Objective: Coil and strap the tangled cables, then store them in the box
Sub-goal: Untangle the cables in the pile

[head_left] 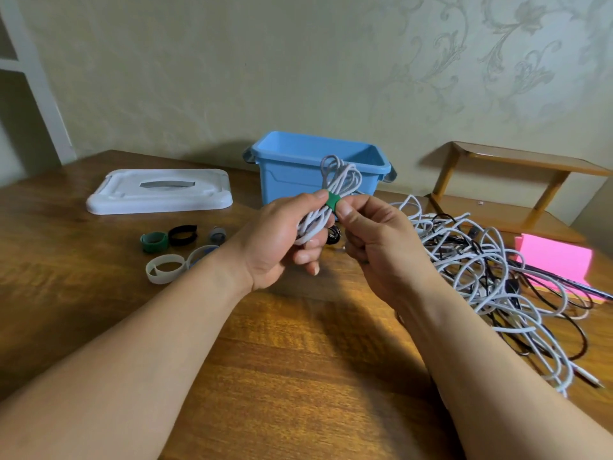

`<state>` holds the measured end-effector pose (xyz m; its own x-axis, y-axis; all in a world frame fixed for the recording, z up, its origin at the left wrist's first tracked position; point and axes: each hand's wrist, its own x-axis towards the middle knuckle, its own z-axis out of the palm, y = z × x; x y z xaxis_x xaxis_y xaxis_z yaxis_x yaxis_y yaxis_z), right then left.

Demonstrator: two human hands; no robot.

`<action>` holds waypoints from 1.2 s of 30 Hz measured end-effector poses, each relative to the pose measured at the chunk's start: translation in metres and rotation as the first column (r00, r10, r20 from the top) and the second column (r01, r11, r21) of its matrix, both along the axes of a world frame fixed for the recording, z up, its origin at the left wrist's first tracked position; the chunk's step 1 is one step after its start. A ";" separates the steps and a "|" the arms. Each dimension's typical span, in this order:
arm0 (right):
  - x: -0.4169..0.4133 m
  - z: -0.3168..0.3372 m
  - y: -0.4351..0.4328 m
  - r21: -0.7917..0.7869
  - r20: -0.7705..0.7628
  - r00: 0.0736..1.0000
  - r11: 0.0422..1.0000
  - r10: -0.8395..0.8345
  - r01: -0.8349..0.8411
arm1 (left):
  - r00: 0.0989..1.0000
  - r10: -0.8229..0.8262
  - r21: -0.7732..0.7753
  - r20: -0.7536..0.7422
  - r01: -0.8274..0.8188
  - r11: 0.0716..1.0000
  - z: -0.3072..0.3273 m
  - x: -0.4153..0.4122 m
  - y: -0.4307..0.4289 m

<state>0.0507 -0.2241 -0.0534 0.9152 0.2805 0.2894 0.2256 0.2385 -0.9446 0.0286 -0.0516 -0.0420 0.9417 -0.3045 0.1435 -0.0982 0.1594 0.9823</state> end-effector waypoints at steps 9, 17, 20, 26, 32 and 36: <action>0.000 -0.004 0.002 0.128 -0.128 0.953 0.957 0.274 -0.258 | 0.983 -0.163 -0.089 -0.084 0.155 0.984 0.001 0.000 0.006; -0.002 -0.007 0.006 0.042 -0.106 0.992 0.997 0.069 -0.064 | 0.991 0.127 0.065 -0.053 -0.123 0.990 -0.001 0.002 -0.001; -0.003 -0.007 0.008 0.028 -0.080 0.994 0.997 -0.068 0.070 | 0.931 0.265 0.336 0.250 -0.340 0.879 -0.008 0.004 -0.005; 0.002 -0.011 0.007 0.005 -0.098 0.992 0.996 -0.083 0.084 | 0.837 0.282 0.454 0.469 -0.502 0.736 -0.011 0.006 -0.006; -0.001 -0.008 0.005 -0.115 -0.013 0.996 0.990 -0.089 0.087 | 0.854 0.376 0.363 0.360 -0.499 0.787 -0.010 0.007 -0.002; -0.001 -0.011 0.009 -0.020 -0.029 0.998 0.998 -0.061 0.060 | 0.980 0.179 -0.111 -0.092 -0.189 0.976 -0.006 0.005 -0.004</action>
